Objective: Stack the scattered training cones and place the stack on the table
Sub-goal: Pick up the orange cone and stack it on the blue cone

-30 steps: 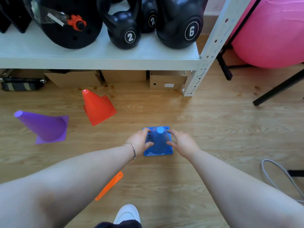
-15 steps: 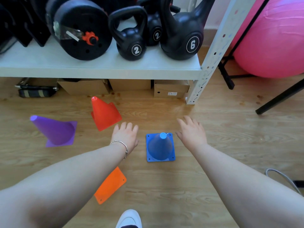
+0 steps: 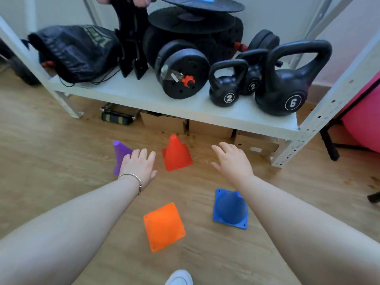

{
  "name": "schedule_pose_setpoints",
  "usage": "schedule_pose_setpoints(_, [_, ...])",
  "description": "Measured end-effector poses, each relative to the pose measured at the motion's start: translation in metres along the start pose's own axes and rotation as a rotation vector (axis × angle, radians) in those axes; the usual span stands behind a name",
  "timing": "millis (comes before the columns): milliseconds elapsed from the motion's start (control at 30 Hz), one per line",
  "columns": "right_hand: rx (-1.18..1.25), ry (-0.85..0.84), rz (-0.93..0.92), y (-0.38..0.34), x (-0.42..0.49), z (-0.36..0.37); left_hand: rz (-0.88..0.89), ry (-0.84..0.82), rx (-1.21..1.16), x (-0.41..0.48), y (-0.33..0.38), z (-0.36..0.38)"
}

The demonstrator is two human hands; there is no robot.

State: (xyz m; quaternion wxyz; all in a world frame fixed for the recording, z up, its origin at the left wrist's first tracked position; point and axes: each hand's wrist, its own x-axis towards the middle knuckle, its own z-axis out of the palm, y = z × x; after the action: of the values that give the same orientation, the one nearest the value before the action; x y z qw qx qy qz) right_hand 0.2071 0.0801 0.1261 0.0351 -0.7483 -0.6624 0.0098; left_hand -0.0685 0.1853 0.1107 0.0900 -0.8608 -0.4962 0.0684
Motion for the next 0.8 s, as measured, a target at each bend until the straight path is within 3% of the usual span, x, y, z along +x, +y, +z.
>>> schedule_pose_setpoints(300, [0.094,-0.155,-0.219,-0.101,-0.006,0.049,-0.095,-0.134,-0.017,-0.097,-0.044,0.048])
schedule_pose_setpoints(633, [0.152,-0.41,-0.242,-0.124,-0.041,0.126,0.014,-0.346,-0.126,-0.141,-0.01,0.12])
schedule_pose_setpoints(800, [0.142,-0.577,-0.31,-0.129,-0.047,0.141,0.038,-0.359,-0.191,-0.15,0.008,0.142])
